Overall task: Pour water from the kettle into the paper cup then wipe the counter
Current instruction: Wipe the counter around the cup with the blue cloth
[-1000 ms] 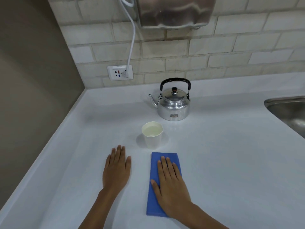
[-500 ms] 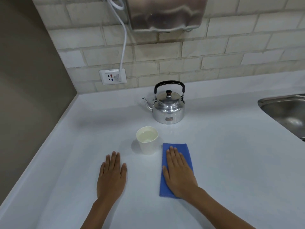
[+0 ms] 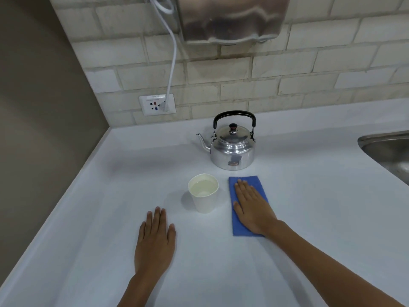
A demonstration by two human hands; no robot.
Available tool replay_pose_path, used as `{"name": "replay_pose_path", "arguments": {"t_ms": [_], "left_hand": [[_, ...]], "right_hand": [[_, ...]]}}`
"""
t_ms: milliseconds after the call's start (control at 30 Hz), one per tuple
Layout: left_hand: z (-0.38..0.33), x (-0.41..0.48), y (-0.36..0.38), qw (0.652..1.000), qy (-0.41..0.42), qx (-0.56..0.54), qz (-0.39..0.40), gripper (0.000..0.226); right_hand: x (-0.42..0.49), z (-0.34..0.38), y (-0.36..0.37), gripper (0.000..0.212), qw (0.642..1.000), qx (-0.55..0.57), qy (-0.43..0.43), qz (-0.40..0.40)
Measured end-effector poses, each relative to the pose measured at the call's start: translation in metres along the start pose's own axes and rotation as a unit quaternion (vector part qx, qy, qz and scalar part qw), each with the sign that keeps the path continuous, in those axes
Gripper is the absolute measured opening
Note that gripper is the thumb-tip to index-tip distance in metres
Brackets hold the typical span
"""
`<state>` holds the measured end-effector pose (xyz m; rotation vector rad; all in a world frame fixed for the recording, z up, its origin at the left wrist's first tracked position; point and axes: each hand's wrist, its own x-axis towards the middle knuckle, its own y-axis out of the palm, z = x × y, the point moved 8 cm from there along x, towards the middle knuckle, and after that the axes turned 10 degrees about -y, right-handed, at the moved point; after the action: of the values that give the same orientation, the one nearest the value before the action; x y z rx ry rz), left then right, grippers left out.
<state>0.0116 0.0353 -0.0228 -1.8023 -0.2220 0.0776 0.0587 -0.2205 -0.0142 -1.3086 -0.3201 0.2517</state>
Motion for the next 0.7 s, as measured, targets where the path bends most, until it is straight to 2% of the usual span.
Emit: {"name": "replay_pose_path", "arguments": {"t_ms": [100, 167, 267, 400, 567, 700], "left_hand": [[-0.001, 0.001, -0.001, 1.000, 0.002, -0.002, -0.004, 0.087], [-0.001, 0.000, -0.001, 1.000, -0.001, 0.003, -0.002, 0.087], [-0.001, -0.001, -0.002, 1.000, -0.004, 0.009, -0.006, 0.084], [-0.001, 0.000, -0.002, 1.000, -0.014, 0.005, -0.008, 0.056], [-0.002, -0.002, -0.006, 1.000, -0.009, -0.007, -0.011, 0.056], [0.001, -0.001, -0.005, 1.000, -0.006, -0.017, -0.011, 0.056]], "right_hand": [[-0.012, 0.013, 0.006, 0.054, 0.992, 0.022, -0.120, 0.016], [-0.008, 0.008, 0.003, 0.053, 0.986, 0.034, -0.158, 0.042], [0.014, 0.006, -0.002, 0.052, 0.981, 0.032, -0.179, 0.061], [0.050, 0.016, 0.000, 0.052, 0.976, 0.041, -0.197, 0.082], [0.074, 0.026, -0.005, 0.053, 0.973, 0.075, -0.197, 0.088], [0.055, 0.022, -0.006, 0.052, 0.971, 0.071, -0.212, 0.081]]}}
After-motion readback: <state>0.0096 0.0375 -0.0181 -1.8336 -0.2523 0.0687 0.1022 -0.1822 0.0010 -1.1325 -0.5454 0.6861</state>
